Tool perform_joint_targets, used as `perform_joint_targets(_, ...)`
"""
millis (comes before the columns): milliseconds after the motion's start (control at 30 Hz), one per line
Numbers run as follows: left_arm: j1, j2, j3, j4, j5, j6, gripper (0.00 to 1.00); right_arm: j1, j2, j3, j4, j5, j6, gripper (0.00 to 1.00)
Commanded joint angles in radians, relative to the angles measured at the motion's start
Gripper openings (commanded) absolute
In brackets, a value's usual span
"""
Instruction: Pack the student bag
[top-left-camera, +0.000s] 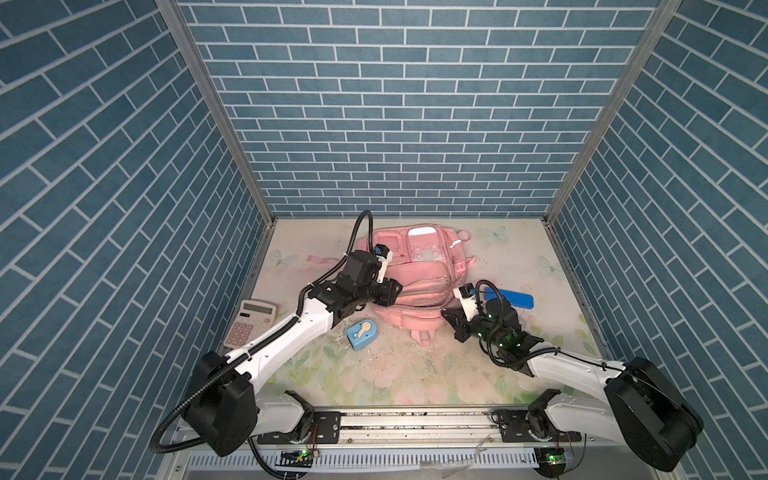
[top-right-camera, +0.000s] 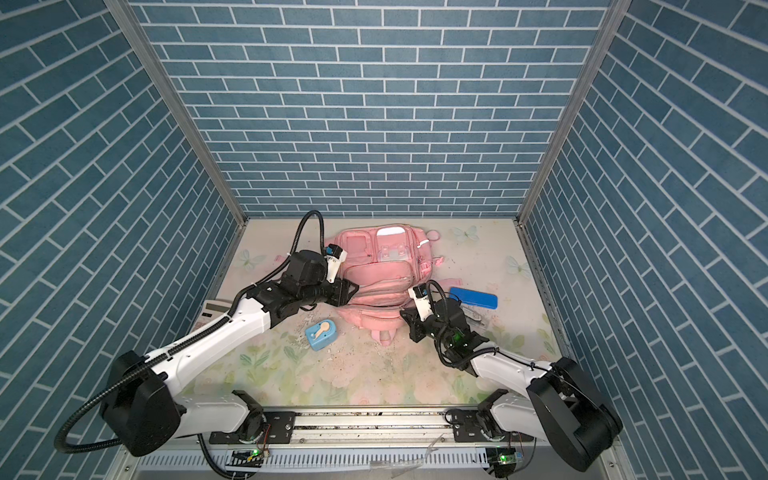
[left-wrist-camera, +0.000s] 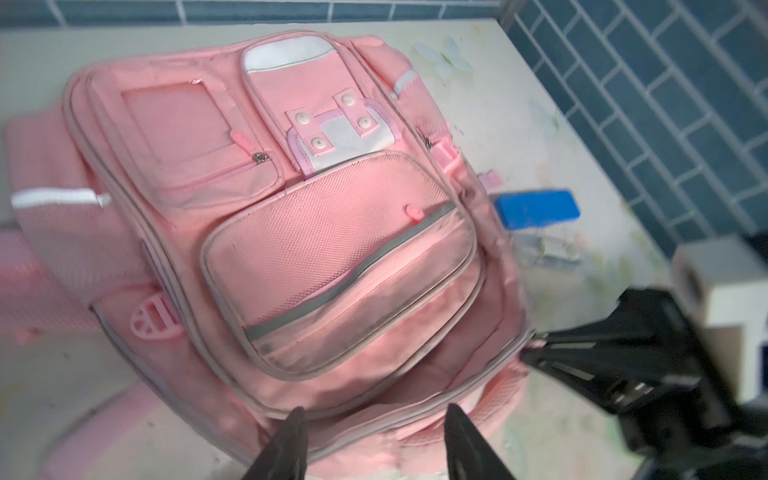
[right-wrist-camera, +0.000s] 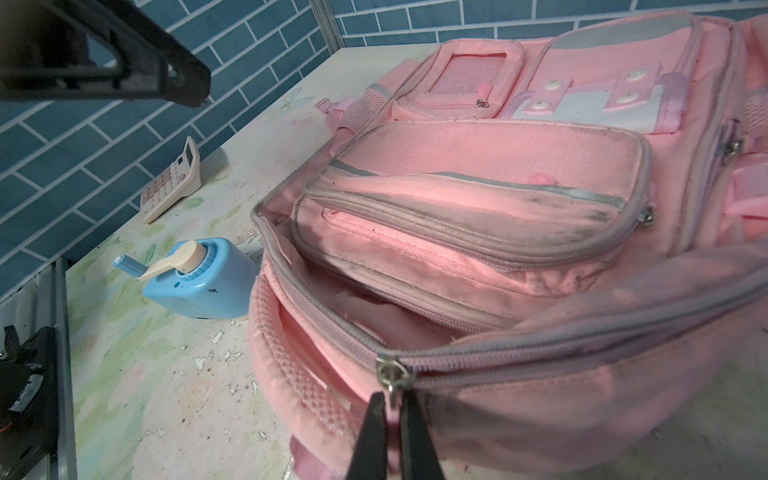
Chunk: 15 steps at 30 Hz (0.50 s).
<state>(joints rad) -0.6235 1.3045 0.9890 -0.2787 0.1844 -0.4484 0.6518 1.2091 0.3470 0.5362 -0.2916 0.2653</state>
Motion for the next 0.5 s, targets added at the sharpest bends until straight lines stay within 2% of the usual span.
perform_joint_targets(0,-0.056,-0.011,-0.012,0.021,-0.107,-0.534,0.54,0.027,0.003,0.023,0.08,-0.005,-0.014,0.0)
perform_joint_targets(133,-0.143,0.008,-0.083,0.136,-0.119,-0.86,0.55,0.075,0.005,0.023,0.067,0.021,-0.055,0.0)
perform_joint_targets(200,-0.174,0.027,-0.088,0.163,-0.114,-0.929,0.55,0.095,0.008,0.025,0.068,0.028,-0.065,0.0)
perform_joint_targets(267,-0.201,0.048,-0.072,0.142,-0.131,-0.923,0.55,0.114,0.014,0.026,0.071,0.04,-0.078,0.0)
perform_joint_targets(300,-0.204,0.061,-0.061,0.121,-0.133,-0.899,0.55,0.121,0.018,0.027,0.072,0.039,-0.086,0.0)
perform_joint_targets(367,-0.204,0.082,-0.031,0.112,-0.12,-0.76,0.55,0.127,0.024,0.029,0.069,0.037,-0.099,0.0)
perform_joint_targets(467,-0.204,0.109,0.057,0.04,-0.157,-0.413,0.55,0.128,0.013,0.019,0.074,0.04,-0.112,0.0)
